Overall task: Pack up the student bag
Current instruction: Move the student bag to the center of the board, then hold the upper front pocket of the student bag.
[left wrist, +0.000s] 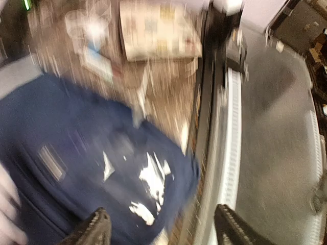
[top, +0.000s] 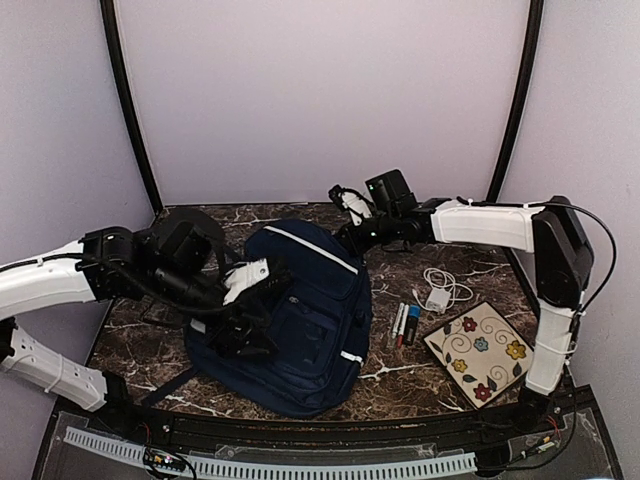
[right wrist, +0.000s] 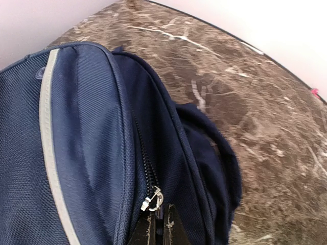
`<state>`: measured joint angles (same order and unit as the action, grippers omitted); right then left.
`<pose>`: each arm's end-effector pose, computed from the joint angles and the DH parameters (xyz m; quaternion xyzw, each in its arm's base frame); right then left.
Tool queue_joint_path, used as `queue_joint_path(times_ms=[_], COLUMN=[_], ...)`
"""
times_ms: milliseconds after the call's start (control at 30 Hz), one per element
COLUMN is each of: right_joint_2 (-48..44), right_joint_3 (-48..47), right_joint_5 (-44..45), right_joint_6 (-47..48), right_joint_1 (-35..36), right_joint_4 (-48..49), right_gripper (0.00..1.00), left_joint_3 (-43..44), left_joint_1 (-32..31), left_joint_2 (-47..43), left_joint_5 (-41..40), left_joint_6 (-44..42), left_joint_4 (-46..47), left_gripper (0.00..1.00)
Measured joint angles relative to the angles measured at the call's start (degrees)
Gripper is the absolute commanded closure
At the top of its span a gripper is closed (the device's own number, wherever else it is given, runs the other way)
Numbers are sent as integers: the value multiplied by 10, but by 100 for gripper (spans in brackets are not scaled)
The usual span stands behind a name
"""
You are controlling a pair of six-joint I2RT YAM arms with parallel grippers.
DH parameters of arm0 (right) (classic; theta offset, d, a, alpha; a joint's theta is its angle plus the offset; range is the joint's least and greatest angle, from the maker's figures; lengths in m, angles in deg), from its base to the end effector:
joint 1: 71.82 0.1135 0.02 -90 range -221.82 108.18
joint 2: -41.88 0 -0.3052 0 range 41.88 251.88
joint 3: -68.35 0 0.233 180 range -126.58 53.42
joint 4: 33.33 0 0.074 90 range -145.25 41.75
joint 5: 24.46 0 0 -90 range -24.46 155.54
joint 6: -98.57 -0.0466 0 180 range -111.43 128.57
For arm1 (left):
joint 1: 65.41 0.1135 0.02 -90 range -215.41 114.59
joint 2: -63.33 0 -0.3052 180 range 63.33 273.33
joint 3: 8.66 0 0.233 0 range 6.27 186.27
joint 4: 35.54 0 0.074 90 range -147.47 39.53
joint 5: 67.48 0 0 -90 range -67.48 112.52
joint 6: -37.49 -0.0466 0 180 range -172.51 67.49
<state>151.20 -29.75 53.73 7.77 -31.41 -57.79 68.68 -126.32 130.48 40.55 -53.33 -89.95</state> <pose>0.3339 0.2968 0.2864 -0.3440 0.8168 0.2455 0.3928 0.0922 -0.1954 0.3535 0.5191 0.7497 -0.3173 0.2603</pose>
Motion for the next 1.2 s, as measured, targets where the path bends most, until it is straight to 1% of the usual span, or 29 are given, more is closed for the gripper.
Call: queue_joint_path(times_ms=[67, 133, 233, 333, 400, 467, 533, 600, 667, 700, 733, 800, 900, 1067, 1133, 1200], right_joint_2=[-6, -15, -28, -29, -29, -31, -38, -50, -68, -75, -83, -93, -96, -96, -96, -96], right_joint_3=[2, 4, 12, 17, 18, 20, 29, 43, 61, 68, 75, 83, 85, 85, 85, 85], right_joint_5=[-28, -36, -56, -68, -73, -75, -77, -80, -86, -89, -93, -100, -107, -107, -107, -107], right_joint_6=[1, 1, 1, 1, 3, 9, 17, 24, 33, 36, 39, 47, 54, 64, 66, 68], right_joint_1=[6, 16, 26, 30, 31, 31, 31, 31, 31, 31, 31, 32, 32, 32, 32, 32], right_joint_4=[2, 1, -9, -11, -11, -10, -7, -4, -3, -4, -5, -9, -10, -12, -12, -13], right_gripper=[100, 100, 100, 100, 100, 100, 100, 100, 100, 100, 100, 100, 100, 100, 100, 100], left_joint_3=[36, 63, 83, 99, 134, 172, 208, 243, 278, 292, 318, 340, 390, 405, 406, 406], left_joint_1=[20, 62, 109, 118, 130, 163, 226, 288, 330, 341, 348, 349, 339, 326, 317, 306], left_joint_2=[7, 7, 8, 28, 70, 121, 179, 239, 297, 319, 355, 386, 438, 470, 477, 481], left_joint_5=[19, 50, 64, 41, 38, 58, 94, 128, 152, 160, 179, 200, 261, 356, 374, 372], left_joint_6=[-41, -67, -93, -103, -105, -98, -72, -51, -39, -38, -41, -49, -81, -151, -188, -218], left_joint_4=[73, 138, 181, 184, 175, 174, 176, 177, 172, 170, 157, 145, 114, 70, 43, 22], left_gripper=[20, 19, 17, 17, 17, 16, 3, 1, 1, 1, 1, 1, 1, 1, 1, 1])
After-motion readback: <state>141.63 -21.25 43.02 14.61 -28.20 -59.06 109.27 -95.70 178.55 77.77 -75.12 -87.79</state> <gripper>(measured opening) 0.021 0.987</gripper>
